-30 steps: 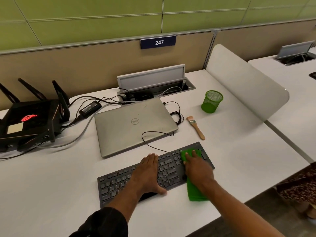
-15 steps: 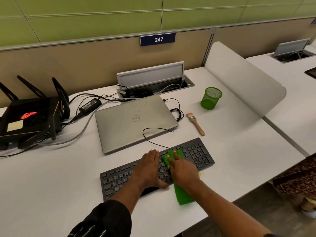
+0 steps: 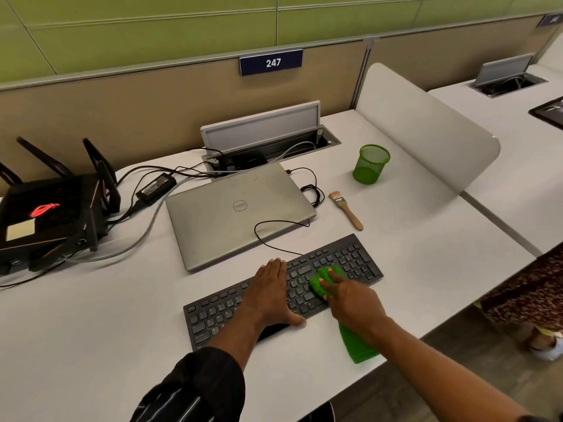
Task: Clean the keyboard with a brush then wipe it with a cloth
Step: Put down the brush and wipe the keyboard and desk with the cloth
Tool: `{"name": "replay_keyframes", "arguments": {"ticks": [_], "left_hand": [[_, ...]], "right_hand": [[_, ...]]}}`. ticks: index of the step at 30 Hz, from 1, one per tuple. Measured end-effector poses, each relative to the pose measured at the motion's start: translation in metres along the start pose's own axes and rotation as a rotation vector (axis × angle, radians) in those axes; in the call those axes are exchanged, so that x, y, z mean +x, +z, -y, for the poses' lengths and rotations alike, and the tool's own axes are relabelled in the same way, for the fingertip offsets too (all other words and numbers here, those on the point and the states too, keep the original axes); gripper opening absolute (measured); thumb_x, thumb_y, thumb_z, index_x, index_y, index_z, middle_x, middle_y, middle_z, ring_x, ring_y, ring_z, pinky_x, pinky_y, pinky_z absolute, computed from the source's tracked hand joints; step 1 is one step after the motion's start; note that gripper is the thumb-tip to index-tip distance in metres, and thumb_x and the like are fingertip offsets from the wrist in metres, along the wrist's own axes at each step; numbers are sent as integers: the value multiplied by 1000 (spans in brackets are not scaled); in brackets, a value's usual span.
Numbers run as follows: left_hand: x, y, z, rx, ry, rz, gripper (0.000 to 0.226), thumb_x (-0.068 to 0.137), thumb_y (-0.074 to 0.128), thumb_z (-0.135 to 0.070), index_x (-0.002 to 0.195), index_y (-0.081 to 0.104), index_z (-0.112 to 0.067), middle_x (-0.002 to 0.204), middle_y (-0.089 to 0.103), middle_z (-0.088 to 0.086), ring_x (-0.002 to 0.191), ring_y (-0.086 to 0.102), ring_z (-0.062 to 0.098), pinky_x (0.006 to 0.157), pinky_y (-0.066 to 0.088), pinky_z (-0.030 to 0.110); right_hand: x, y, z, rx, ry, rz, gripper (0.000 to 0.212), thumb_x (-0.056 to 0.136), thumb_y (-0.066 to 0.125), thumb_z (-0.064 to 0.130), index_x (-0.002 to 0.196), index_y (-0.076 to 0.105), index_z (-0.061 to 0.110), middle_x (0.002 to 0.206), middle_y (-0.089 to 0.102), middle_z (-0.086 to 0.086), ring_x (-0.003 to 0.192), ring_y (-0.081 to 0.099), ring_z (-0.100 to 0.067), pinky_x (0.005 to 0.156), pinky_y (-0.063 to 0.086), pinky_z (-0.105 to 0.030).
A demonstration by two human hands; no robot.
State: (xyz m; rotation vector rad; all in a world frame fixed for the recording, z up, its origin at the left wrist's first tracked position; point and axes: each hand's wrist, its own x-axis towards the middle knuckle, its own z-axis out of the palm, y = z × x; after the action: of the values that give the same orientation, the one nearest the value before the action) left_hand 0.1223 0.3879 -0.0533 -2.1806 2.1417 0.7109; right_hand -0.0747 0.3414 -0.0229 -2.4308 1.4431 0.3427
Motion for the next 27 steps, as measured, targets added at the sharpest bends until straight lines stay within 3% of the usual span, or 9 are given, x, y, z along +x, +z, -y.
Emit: {"name": "replay_keyframes", "arguments": {"ticks": [6, 11, 15, 18, 20, 24, 27], "left_hand": [[1, 2, 2, 24, 5, 0, 144, 67, 74, -78, 160, -7, -5, 170, -7, 14, 156, -6, 27, 127, -1, 37], [3, 2, 2, 25, -9, 15, 146, 66, 74, -79, 160, -9, -6, 170, -7, 13, 157, -5, 27, 127, 1, 39], [4, 0, 0, 48, 2, 25, 142, 70, 76, -72, 159, -10, -3, 169, -9, 16, 156, -7, 28, 127, -1, 38], [5, 1, -1, 40, -15, 31, 144, 67, 77, -74, 160, -8, -3, 169, -7, 15, 156, -5, 28, 127, 0, 39], [7, 2, 0, 38, -25, 35, 147, 64, 77, -77, 160, -8, -4, 169, -6, 15, 157, -4, 28, 128, 2, 40], [6, 2, -1, 59, -24, 28, 147, 65, 76, -78, 160, -8, -4, 169, -6, 15, 157, -4, 28, 128, 1, 40], [7, 1, -1, 65, -28, 37, 148, 64, 77, -78, 160, -8, -4, 169, -7, 15, 157, -5, 28, 128, 1, 40]], "right_hand": [[-22, 12, 23, -80, -212, 85, 47, 103, 42, 32, 148, 34, 42, 164, 13, 14, 105, 67, -29, 82, 59, -42], [-17, 1, 1, -99, -58, 39, 46, 104, 38, 34, 149, 32, 43, 164, 14, 11, 107, 67, -27, 82, 59, -43], [-37, 23, 28, -92, -158, 109, 49, 104, 36, 32, 152, 26, 39, 165, 8, 9, 105, 66, -32, 83, 58, -40], [-34, 17, 15, -127, -167, 72, 49, 105, 35, 32, 152, 23, 45, 165, 5, 15, 104, 67, -27, 78, 59, -37], [-24, 10, -11, -118, -83, 39, 51, 105, 36, 28, 151, 24, 46, 165, 6, 11, 100, 68, -25, 73, 60, -36], [-10, 3, -39, -31, 157, -26, 47, 105, 35, 34, 150, 29, 45, 166, 9, 6, 103, 69, -27, 79, 61, -41], [-14, 20, -9, 6, 82, -7, 48, 104, 36, 38, 151, 28, 41, 166, 8, 4, 105, 67, -27, 80, 60, -39]]}}
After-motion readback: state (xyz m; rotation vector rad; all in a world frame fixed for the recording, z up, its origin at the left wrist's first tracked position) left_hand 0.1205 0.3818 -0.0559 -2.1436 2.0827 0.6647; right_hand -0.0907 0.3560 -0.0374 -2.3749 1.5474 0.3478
